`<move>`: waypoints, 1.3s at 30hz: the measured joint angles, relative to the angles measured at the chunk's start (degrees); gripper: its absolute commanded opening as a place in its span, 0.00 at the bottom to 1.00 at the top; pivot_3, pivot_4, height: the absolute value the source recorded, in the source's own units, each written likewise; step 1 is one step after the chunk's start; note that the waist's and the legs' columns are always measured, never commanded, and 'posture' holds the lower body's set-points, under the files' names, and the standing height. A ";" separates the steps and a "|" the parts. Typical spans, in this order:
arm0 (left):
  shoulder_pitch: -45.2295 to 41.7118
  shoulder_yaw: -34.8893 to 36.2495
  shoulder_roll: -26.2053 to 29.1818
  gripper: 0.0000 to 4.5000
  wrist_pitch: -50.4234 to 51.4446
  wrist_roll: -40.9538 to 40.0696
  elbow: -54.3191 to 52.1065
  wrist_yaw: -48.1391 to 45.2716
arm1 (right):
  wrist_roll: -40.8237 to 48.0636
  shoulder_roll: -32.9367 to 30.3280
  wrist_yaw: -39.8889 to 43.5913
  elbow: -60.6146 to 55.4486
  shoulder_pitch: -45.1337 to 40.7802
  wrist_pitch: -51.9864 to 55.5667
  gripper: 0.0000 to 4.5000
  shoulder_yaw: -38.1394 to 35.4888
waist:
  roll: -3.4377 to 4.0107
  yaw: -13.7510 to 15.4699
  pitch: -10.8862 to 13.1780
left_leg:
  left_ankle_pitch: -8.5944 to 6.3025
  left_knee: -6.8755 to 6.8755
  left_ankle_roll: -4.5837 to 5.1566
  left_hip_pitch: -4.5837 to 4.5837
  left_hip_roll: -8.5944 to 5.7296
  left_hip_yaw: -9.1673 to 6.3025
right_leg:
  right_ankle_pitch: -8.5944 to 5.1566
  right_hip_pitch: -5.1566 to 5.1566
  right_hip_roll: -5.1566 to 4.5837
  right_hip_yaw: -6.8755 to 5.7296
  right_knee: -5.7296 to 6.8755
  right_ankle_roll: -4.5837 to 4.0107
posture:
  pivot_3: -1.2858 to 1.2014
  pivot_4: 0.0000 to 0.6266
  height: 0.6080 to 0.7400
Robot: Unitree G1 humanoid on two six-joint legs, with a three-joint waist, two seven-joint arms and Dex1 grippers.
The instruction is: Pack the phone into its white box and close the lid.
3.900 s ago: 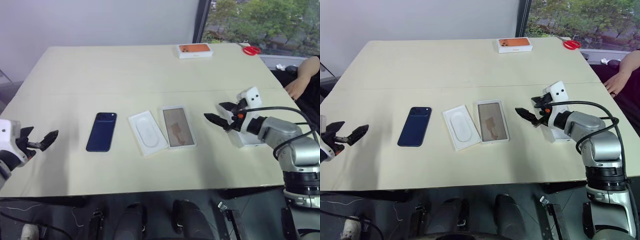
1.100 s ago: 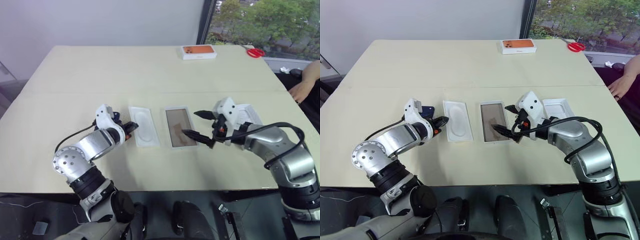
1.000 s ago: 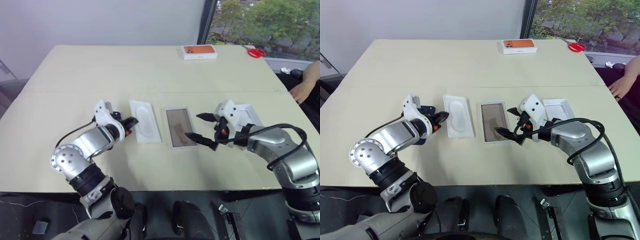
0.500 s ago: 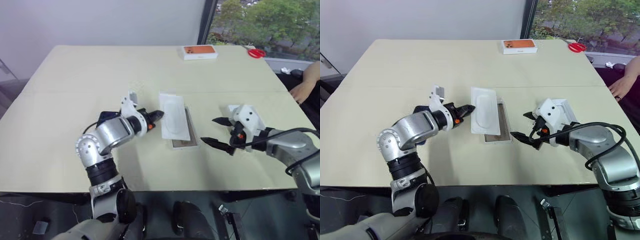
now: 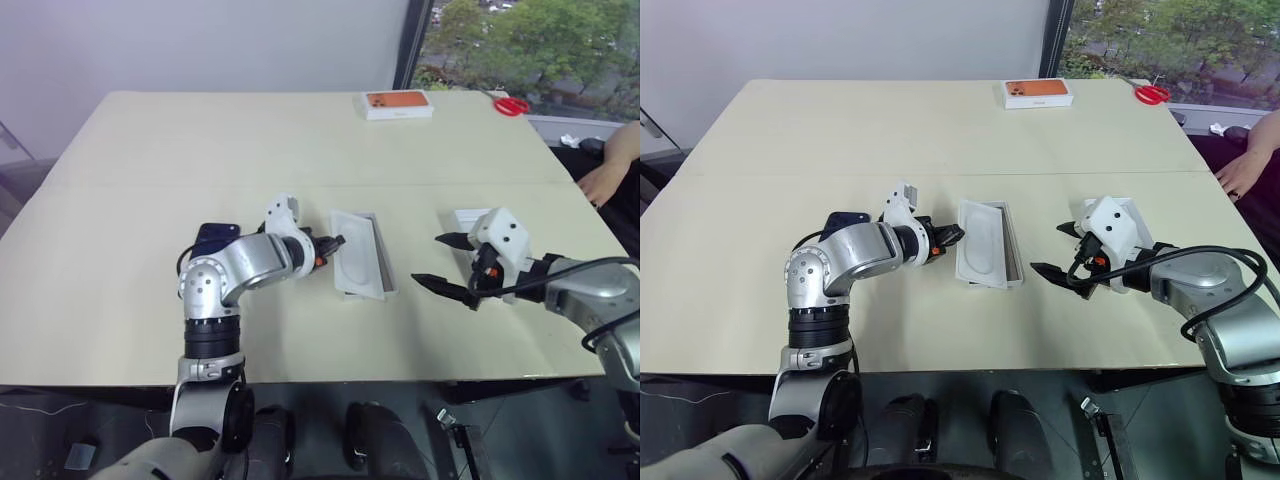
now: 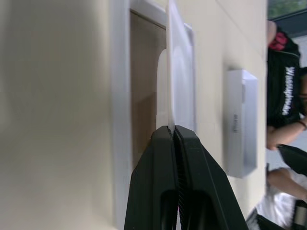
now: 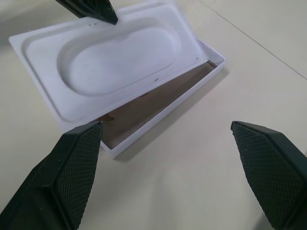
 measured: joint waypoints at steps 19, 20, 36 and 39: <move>-1.31 -2.77 -0.80 0.01 -4.32 10.59 4.44 -9.98 | 0.05 1.47 -0.73 -0.10 -0.01 0.03 1.00 0.44 | 0.00 -0.01 0.00 | 0.00 0.00 0.00 0.01 0.01 0.00 | 0.00 0.03 0.02 -0.05 -0.07 0.01 | 0.52 0.24 1.00; -1.31 -2.76 -1.11 0.01 -4.37 11.01 4.45 -10.21 | 0.05 1.47 -0.73 -0.11 -0.01 0.04 1.00 0.44 | 0.00 -0.01 0.00 | 0.00 -0.01 0.00 0.01 0.01 0.00 | 0.00 0.03 0.02 -0.05 -0.07 0.01 | 0.52 0.24 1.00; -1.11 -1.70 5.88 0.73 0.29 4.59 0.93 -13.87 | -0.06 2.55 -1.88 -0.20 -1.90 1.27 1.00 2.31 | 0.01 -0.22 0.00 | 0.00 -0.05 -0.01 0.11 0.09 0.00 | 0.00 0.04 0.10 -0.02 -0.03 0.01 | 0.52 0.24 1.00; -0.97 -1.41 10.02 0.75 0.93 2.57 -0.67 -15.46 | -0.37 3.04 -2.94 -0.15 -2.96 1.68 0.88 3.16 | 0.01 -0.01 0.00 | 0.01 -0.06 -0.02 0.11 0.08 0.00 | 0.00 0.05 0.08 -0.01 -0.03 0.01 | 0.52 0.24 1.00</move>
